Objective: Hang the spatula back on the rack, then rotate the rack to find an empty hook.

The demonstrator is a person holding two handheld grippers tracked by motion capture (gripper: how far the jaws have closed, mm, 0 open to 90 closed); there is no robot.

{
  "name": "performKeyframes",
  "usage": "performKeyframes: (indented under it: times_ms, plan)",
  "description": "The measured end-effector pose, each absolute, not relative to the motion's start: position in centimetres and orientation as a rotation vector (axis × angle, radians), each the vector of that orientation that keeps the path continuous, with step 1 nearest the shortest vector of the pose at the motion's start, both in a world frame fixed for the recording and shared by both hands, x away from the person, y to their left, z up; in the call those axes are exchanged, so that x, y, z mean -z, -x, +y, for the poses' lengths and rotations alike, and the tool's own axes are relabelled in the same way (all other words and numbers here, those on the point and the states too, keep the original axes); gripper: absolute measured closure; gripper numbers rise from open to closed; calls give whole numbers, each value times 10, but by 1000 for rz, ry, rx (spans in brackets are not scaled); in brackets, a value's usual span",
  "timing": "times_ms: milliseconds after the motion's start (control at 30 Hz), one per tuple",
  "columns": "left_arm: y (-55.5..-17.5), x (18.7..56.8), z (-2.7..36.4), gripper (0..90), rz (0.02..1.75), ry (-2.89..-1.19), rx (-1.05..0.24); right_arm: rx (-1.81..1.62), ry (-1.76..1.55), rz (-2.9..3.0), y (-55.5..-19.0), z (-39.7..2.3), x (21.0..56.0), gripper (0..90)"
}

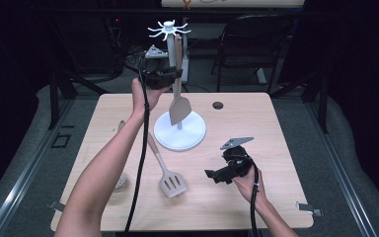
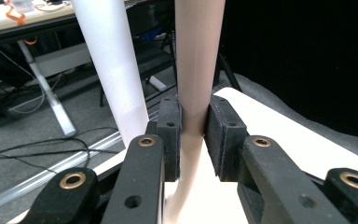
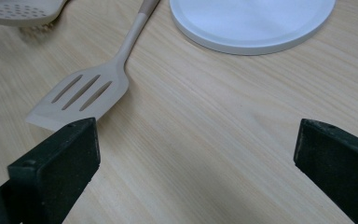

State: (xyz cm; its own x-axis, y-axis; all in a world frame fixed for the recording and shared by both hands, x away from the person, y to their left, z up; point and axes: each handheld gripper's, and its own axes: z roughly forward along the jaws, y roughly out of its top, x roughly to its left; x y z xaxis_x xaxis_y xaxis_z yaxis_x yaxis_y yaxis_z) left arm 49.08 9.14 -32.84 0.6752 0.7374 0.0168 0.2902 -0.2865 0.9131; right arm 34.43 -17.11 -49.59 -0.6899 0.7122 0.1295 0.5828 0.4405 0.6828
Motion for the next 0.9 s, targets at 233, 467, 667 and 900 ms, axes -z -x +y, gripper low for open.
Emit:
performKeyframes:
  times_ms: [233,467,667,900]
  plan:
    - [-485,327,94,693,803,-1853,-544,-1071,-1138,2513,-344,-171,496,3]
    - [-466,325,105,678,822,-1864,-559,-1056,-1140,2511,-346,-174,498,5]
    - [-458,312,114,823,812,-1838,-580,-1047,-1153,2507,-346,-175,499,14]
    - [-452,296,112,859,778,-1826,-620,-1032,-1147,2509,-345,-174,500,16]
